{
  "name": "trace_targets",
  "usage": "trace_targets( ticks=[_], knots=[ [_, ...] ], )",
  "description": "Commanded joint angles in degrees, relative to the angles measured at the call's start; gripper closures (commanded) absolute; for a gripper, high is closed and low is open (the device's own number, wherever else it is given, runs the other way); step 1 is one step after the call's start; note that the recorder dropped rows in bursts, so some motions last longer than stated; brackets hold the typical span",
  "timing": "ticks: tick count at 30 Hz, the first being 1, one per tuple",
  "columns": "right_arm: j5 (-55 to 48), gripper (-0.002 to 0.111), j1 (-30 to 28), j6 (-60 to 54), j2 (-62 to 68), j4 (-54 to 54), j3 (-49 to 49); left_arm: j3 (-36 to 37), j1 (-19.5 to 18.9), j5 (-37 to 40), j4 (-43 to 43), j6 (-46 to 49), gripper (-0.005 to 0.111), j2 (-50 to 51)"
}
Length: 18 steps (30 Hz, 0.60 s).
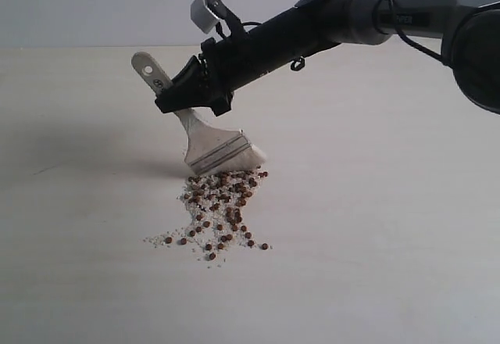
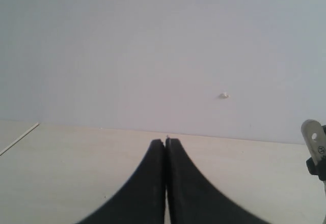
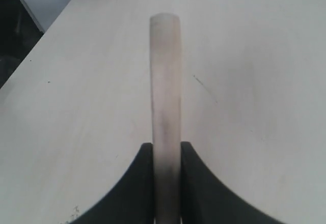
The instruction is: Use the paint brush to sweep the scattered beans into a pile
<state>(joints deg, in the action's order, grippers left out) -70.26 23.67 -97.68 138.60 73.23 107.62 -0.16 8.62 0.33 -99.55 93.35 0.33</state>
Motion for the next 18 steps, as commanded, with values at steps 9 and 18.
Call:
trace_targets(
  ticks=[9, 18],
  knots=[
    [0.30, 0.108, 0.65, -17.42, -2.84, 7.67, -0.51, 0.16, -0.08, -0.33, -0.40, -0.38, 0.107, -0.33],
    [0.59, 0.108, 0.65, -23.08, 2.21, 10.64, -0.51, 0.16, -0.08, -0.33, -0.40, -0.38, 0.107, -0.33]
  ],
)
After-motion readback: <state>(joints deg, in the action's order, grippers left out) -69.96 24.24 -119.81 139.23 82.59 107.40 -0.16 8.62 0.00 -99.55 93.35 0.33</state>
